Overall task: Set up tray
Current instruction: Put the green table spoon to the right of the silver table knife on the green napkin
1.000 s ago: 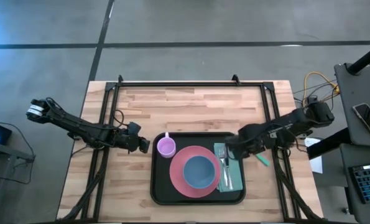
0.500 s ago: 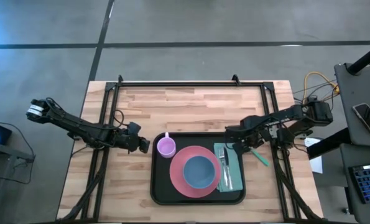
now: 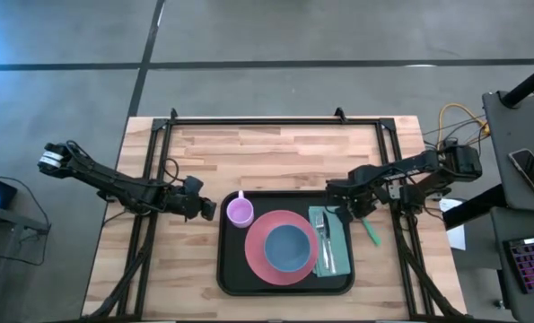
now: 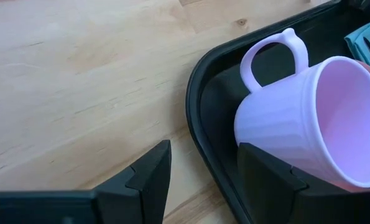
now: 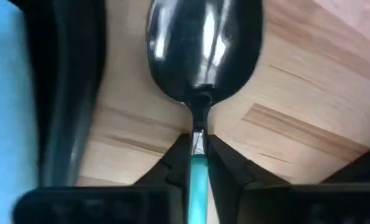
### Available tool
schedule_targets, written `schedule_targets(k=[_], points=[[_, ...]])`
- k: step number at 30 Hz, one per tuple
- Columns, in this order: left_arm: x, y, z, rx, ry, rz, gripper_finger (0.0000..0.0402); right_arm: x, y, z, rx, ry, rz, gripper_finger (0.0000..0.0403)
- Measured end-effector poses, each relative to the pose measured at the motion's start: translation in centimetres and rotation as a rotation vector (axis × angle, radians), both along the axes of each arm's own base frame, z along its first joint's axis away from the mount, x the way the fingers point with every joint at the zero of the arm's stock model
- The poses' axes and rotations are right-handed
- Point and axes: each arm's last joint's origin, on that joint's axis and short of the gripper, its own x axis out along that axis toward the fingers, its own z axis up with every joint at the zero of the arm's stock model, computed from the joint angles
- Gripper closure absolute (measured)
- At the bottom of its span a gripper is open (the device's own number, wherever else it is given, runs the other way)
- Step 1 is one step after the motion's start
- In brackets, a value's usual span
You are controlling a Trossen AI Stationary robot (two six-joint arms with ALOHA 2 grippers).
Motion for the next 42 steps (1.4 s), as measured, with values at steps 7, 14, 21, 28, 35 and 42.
schedule_targets(k=[7,14,21,28,35,42], points=[[0.0,0.0,0.0,-0.001,-0.001,0.0,0.0236,0.6,0.1,1.0,-0.002,0.006,-0.007,0.0385],[0.0,0.0,0.0,-0.003,-0.006,0.0,0.0236,2.8,1.1,5.9,-0.011,-0.145,-0.149,0.0388],[0.0,0.0,0.0,0.0,-0.005,0.001,0.0236,5.1,4.2,8.3,0.078,-0.379,-0.324,0.0389],[0.0,0.0,0.0,0.006,0.003,0.004,0.0236,6.4,7.0,5.9,0.03,-0.338,-0.416,0.0389],[-0.1,0.0,0.0,0.02,0.013,-0.014,0.0236,6.8,7.3,4.0,-0.036,-0.268,-0.421,0.0389],[0.0,0.0,0.0,0.019,0.008,-0.018,0.0236,6.3,7.2,2.3,-0.032,-0.191,-0.39,0.0381]])
